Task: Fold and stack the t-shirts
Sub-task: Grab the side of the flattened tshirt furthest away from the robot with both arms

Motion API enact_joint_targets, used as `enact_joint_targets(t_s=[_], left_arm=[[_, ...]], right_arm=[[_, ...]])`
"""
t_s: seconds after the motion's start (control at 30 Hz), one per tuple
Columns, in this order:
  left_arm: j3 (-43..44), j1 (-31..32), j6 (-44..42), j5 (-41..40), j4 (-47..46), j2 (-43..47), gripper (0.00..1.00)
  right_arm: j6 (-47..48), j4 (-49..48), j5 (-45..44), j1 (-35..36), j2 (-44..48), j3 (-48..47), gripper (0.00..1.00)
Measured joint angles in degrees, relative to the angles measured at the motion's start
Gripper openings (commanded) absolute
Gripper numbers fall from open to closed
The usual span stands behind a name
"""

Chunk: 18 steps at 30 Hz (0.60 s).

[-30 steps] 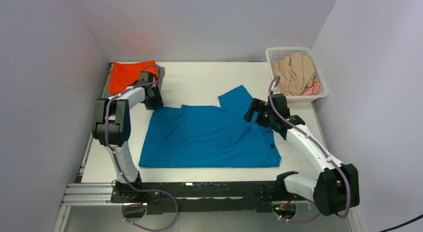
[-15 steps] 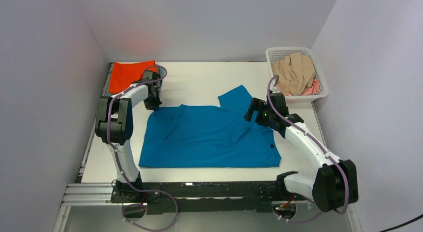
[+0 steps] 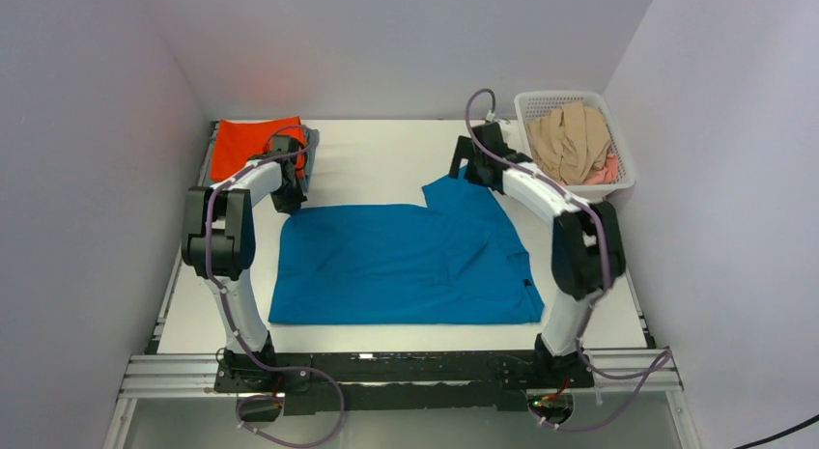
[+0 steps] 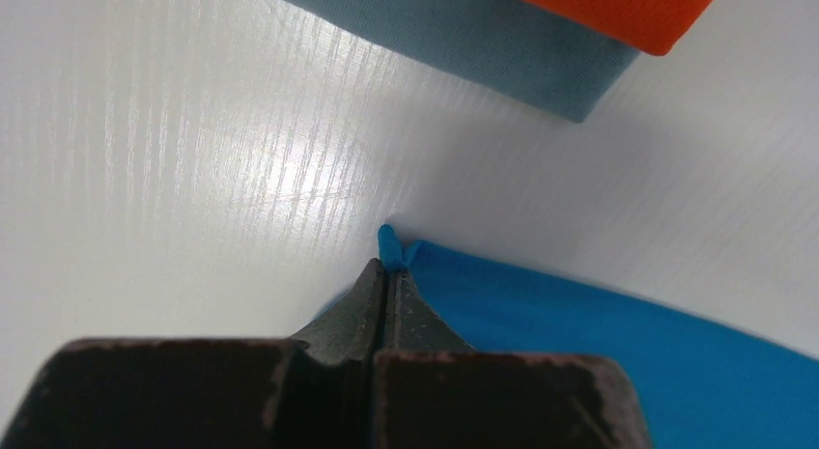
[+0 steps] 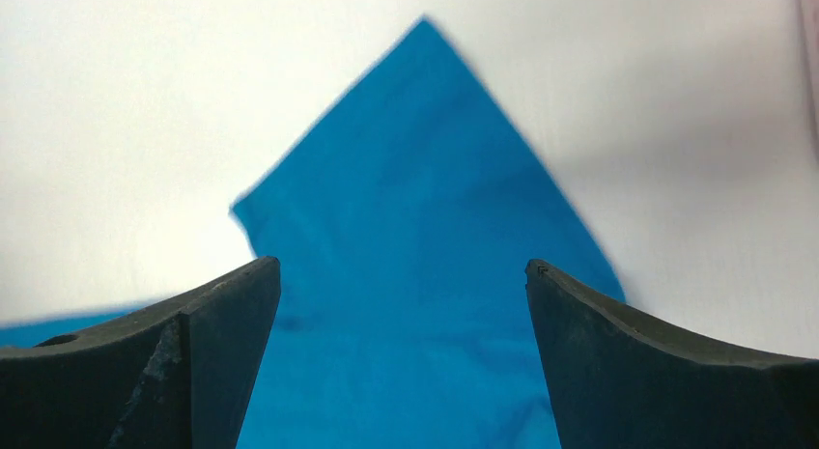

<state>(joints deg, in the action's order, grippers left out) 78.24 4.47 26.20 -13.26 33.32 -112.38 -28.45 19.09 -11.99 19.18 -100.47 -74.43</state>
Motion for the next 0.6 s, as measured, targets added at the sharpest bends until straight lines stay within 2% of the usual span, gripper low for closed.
enact_joint_targets(t_s=[0.17,0.37,0.47,0.6], left_arm=[[0.0,-0.1,0.0,0.1,0.0,0.0,0.00],[0.0,-0.3,0.0,0.3,0.0,0.0,0.00],[0.0,-0.4,0.0,0.4,0.0,0.0,0.00],[0.0,-0.4,0.1,0.3,0.0,0.0,0.00]], right_arm=[[1.9,0.8,-4.0,-0.3,-15.6,-15.5,0.96],[5.4,1.6,-5.6,-0.8,-28.5,-27.8,0.88],[6.4,1.8,-5.7,-1.2,-32.4,-31.2,0.81],[7.0,2.2,-5.4,-1.5,-33.9,-31.0,0.73]])
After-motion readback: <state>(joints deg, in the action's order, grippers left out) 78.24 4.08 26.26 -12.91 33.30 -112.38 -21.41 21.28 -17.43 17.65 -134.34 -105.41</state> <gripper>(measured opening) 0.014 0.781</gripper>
